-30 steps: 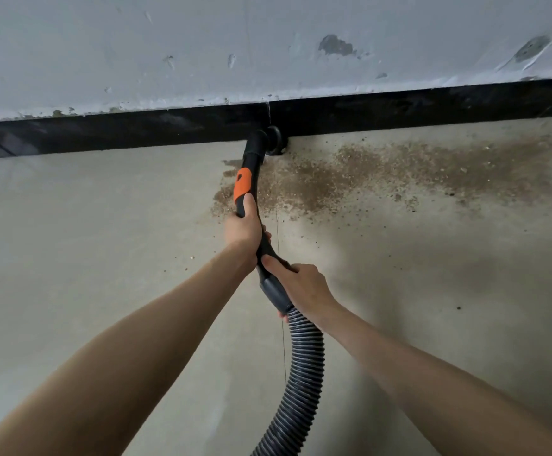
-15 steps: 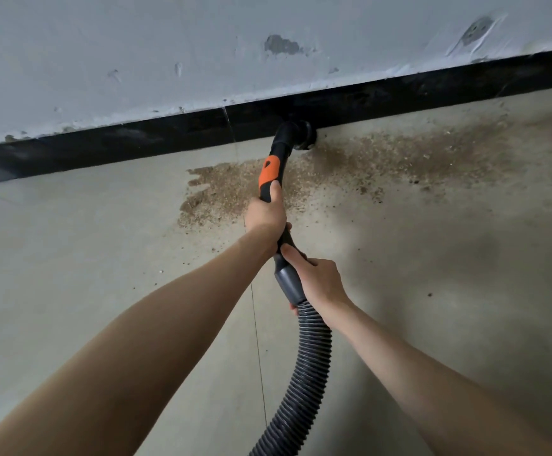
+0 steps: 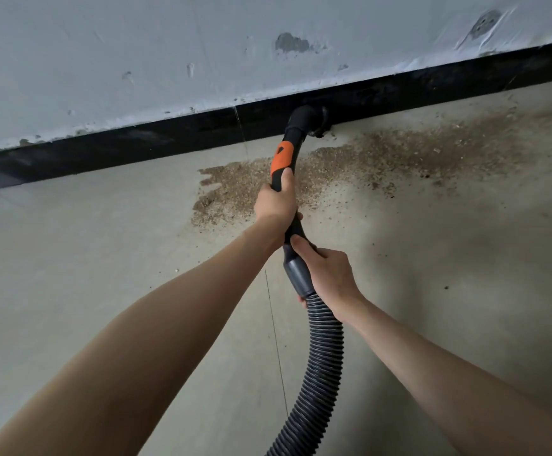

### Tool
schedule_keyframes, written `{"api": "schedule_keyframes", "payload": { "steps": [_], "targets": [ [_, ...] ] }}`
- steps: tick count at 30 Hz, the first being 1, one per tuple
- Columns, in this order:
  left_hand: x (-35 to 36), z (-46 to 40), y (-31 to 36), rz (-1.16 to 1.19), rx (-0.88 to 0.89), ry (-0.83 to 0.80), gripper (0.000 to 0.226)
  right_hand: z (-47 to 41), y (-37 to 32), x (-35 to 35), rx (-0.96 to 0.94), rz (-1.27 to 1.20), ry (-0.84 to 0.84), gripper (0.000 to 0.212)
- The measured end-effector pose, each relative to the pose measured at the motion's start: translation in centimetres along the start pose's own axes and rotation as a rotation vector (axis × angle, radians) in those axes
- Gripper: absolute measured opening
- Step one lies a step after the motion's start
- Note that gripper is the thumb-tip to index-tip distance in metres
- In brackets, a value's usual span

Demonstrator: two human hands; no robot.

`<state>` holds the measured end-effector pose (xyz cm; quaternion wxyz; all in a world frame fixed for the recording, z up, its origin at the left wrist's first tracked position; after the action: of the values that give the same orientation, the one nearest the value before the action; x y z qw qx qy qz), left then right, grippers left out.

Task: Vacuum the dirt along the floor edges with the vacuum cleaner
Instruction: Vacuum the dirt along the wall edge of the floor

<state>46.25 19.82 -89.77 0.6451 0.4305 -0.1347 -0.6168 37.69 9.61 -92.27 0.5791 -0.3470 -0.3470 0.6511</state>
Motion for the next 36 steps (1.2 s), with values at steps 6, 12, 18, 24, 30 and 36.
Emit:
{"api": "schedule_keyframes", "payload": {
  "steps": [6,12,18,24,30,36],
  "targets": [
    [-6.4,0.6,-3.1,0.173,-0.059,0.123,0.045,2.0,-0.6,4.2,-0.019,0.126,-0.159,0.049],
    [-15.1,0.1,-6.2,0.301,-0.141,0.309,0.045,3.6,-2.2,10.7,-0.080,0.304,-0.351,0.053],
    [-18.5,0.6,-8.6,0.347,-0.264,0.322,0.047,5.0,-2.2,14.2,0.052,0.386,-0.428,0.061],
    [-17.7,0.9,-9.3,0.330,-0.296,0.261,0.049,5.7,-1.5,13.7,0.080,0.400,-0.402,0.059],
    [-17.0,0.7,-8.7,0.345,-0.305,0.214,0.044,5.9,-1.6,13.2,0.095,0.377,-0.375,0.058],
    [-16.5,0.7,-7.7,0.256,-0.280,0.242,0.044,5.8,-1.8,12.8,0.135,0.298,-0.387,0.057]
  ]
}}
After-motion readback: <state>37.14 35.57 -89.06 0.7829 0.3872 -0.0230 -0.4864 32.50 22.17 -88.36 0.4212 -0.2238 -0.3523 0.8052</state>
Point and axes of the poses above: each hand's wrist, its own z-axis away from the middle knuckle, its own x-axis out of the palm, y = z × x, the point moved 2 cm from there along -z, towards the middle knuckle, and after that the axes turned 6 degrees about -x, right-handed, at the moved point
